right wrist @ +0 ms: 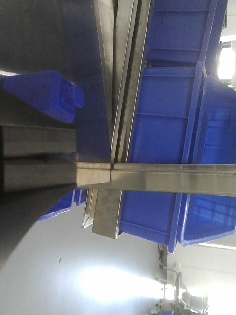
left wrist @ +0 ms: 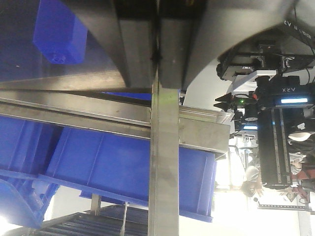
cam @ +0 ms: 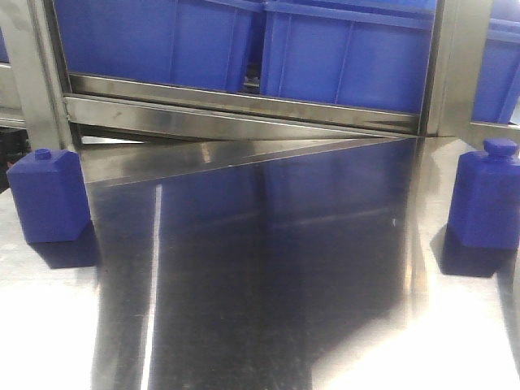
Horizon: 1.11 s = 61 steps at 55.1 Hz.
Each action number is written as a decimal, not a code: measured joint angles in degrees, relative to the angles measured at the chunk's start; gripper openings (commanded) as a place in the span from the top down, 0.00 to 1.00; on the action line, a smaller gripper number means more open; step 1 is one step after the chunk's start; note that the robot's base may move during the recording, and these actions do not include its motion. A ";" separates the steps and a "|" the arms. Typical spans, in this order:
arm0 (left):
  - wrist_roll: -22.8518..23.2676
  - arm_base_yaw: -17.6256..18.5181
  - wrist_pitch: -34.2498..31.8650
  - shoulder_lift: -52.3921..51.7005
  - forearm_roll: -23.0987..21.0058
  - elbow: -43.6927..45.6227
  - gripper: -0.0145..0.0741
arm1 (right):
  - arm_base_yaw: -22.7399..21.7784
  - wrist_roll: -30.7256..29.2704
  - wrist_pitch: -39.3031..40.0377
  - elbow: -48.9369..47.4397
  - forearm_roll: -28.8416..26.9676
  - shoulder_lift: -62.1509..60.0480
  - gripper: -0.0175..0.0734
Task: Pick and sort blue part to right shelf
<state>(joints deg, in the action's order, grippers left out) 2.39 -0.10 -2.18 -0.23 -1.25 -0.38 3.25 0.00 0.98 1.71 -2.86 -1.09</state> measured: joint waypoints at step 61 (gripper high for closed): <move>0.00 0.00 2.56 0.11 0.00 7.42 0.69 | 0.00 0.00 0.00 0.00 0.00 0.00 0.74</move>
<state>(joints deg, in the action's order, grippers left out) 2.39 -0.10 0.38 -0.12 -1.25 7.04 3.25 0.00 0.98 1.71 -2.86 -1.09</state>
